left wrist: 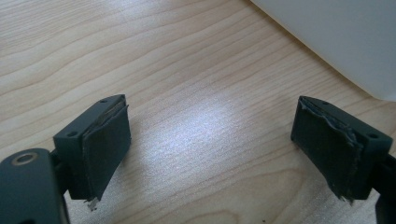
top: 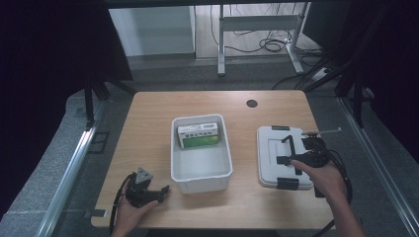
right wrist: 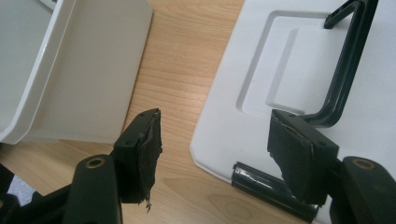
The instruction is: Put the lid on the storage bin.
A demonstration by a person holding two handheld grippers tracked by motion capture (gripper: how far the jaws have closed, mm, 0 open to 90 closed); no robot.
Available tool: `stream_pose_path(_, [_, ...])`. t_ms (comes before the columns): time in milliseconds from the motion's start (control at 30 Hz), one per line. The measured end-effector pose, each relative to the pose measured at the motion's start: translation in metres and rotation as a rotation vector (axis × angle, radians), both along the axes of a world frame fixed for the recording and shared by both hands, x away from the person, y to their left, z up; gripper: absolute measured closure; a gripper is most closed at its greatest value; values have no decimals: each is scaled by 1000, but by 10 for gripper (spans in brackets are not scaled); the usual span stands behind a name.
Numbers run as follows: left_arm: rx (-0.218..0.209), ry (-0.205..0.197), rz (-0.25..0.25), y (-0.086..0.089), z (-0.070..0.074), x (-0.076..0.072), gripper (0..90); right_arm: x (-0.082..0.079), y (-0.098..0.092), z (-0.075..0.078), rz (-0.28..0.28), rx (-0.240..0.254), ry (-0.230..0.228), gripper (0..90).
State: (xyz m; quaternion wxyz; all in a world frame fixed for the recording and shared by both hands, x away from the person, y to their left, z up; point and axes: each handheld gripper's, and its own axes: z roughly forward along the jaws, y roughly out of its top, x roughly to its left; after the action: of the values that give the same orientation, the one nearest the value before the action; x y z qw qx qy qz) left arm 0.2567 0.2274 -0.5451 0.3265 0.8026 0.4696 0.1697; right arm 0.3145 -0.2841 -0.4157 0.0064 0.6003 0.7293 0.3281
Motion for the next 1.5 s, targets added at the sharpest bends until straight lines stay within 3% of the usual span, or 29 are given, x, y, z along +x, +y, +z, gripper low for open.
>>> stream_pose_path(533, [0, 0, 0, 0, 0, 0, 118, 21, 3, 5, -8, -47, 44, 353])
stream_pose_path(1100, [1, 1, 0, 0, 0, 0, 118, 48, -10, 5, -73, -81, 96, 358])
stream_pose_path(1500, [0, 1, 0, 0, 0, 0, 117, 68, -17, 0, -88, -155, 158, 378])
